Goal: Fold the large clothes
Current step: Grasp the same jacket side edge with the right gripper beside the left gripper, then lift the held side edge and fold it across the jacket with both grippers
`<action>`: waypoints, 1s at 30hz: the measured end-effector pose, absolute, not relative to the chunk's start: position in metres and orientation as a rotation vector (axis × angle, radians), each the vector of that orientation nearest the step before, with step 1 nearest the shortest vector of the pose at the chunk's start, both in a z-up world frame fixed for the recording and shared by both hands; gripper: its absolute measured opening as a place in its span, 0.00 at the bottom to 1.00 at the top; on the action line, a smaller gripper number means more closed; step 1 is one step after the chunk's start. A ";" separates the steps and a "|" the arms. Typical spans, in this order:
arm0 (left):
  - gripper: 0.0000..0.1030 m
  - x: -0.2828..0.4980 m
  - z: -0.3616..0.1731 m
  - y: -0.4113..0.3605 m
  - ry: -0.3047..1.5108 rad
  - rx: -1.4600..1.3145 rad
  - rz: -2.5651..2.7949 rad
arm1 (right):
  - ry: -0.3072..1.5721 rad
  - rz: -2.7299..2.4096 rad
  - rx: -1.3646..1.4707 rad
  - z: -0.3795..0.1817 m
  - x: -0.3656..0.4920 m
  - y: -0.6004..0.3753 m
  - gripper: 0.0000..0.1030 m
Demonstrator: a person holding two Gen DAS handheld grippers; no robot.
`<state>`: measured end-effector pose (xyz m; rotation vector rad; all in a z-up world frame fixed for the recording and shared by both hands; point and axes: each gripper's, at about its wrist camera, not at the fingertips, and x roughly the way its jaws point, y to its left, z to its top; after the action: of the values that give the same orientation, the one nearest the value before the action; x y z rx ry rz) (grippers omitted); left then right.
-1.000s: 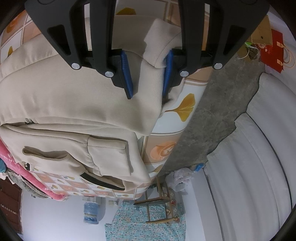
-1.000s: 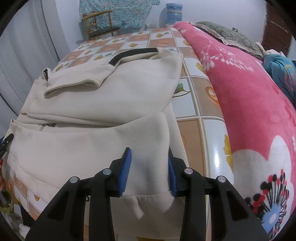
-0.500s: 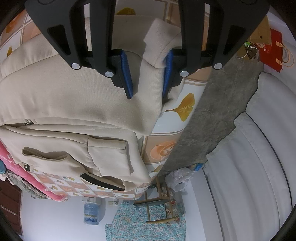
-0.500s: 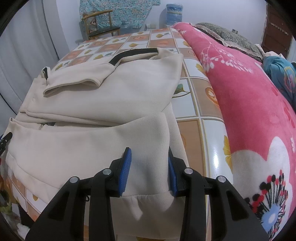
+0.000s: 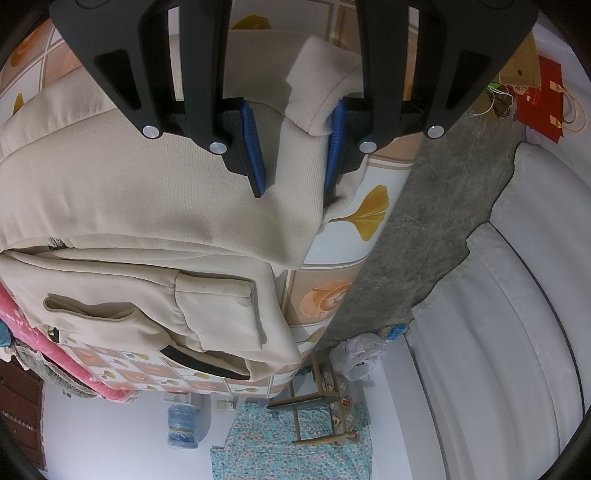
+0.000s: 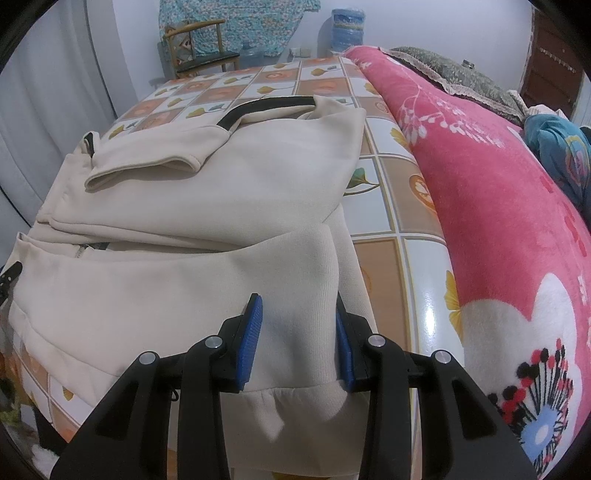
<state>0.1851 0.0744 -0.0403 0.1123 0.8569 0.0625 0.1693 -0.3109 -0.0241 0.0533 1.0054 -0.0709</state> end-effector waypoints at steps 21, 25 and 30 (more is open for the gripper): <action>0.12 0.102 0.038 0.085 0.546 0.123 -0.033 | 0.695 -0.138 -0.087 0.051 0.080 -0.275 0.06; 0.07 0.078 0.063 0.096 0.477 0.067 -0.050 | 0.620 -0.133 -0.076 0.075 0.063 -0.270 0.06; 0.06 0.086 0.087 0.104 0.411 0.034 -0.056 | 0.553 -0.110 -0.080 0.101 0.077 -0.269 0.06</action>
<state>0.0863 0.1040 0.0868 0.0341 0.4108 -0.0562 0.0775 -0.2693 0.1009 -0.0801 0.5530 -0.1095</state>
